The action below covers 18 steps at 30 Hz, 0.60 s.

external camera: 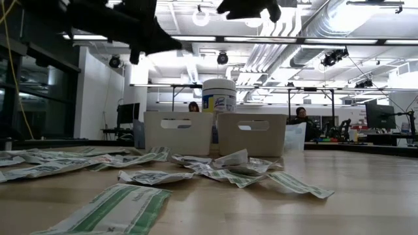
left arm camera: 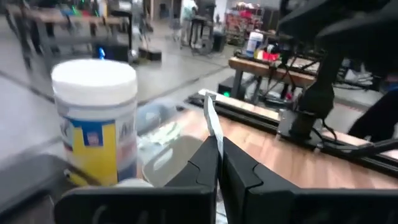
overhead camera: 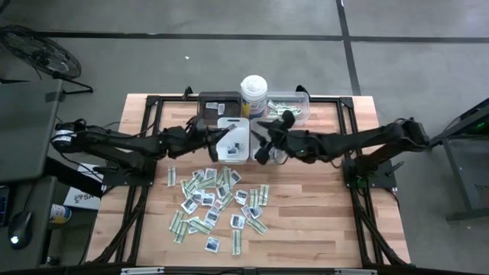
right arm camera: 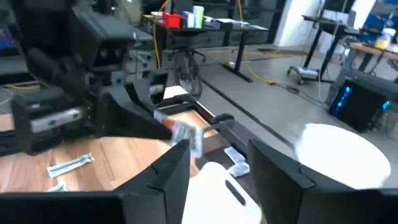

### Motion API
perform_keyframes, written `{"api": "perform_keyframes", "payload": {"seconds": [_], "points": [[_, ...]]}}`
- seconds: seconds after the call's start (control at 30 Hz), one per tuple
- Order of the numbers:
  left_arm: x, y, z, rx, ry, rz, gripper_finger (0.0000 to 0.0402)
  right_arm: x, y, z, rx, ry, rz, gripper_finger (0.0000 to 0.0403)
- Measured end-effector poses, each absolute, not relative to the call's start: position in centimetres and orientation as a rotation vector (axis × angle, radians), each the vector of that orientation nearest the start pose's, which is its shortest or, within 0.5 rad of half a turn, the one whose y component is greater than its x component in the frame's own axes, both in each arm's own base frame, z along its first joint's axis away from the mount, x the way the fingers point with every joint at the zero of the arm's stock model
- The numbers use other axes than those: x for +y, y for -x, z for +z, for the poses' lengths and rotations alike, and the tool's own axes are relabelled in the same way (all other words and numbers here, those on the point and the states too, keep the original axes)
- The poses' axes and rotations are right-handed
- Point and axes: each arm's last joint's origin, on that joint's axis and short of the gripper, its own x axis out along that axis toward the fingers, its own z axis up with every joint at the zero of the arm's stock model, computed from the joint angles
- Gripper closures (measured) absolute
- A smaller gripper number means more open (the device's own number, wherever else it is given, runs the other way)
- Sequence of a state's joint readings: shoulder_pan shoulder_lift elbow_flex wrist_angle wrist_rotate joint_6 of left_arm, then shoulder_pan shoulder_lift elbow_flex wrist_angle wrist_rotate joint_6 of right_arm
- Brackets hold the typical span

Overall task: Pick & Place First Aid Supplies
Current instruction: Put the ointment into the black transparent bin

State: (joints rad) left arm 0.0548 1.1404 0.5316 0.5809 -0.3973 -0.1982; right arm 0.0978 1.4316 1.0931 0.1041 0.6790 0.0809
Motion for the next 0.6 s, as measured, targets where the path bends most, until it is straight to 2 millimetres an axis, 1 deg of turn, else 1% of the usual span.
{"api": "perform_keyframes", "payload": {"seconds": [0.17,0.27,0.43,0.6], "points": [[5.0,-23.4,23.7,0.101,0.298,0.454,0.0401,1.1,-29.9,33.6,0.197,-0.036,-0.596,0.0241],[6.8,-22.9,23.0,0.153,0.365,0.479,0.0401,1.0,-28.9,34.2,0.212,-0.051,-0.599,0.0242],[10.1,-21.6,22.5,0.182,0.449,0.546,0.0401,0.9,-27.9,34.1,0.26,-0.063,-0.606,0.0244],[13.2,-20.1,21.8,0.188,0.535,0.621,0.0401,0.9,-27.6,33.5,0.312,-0.083,-0.62,0.0242]]}}
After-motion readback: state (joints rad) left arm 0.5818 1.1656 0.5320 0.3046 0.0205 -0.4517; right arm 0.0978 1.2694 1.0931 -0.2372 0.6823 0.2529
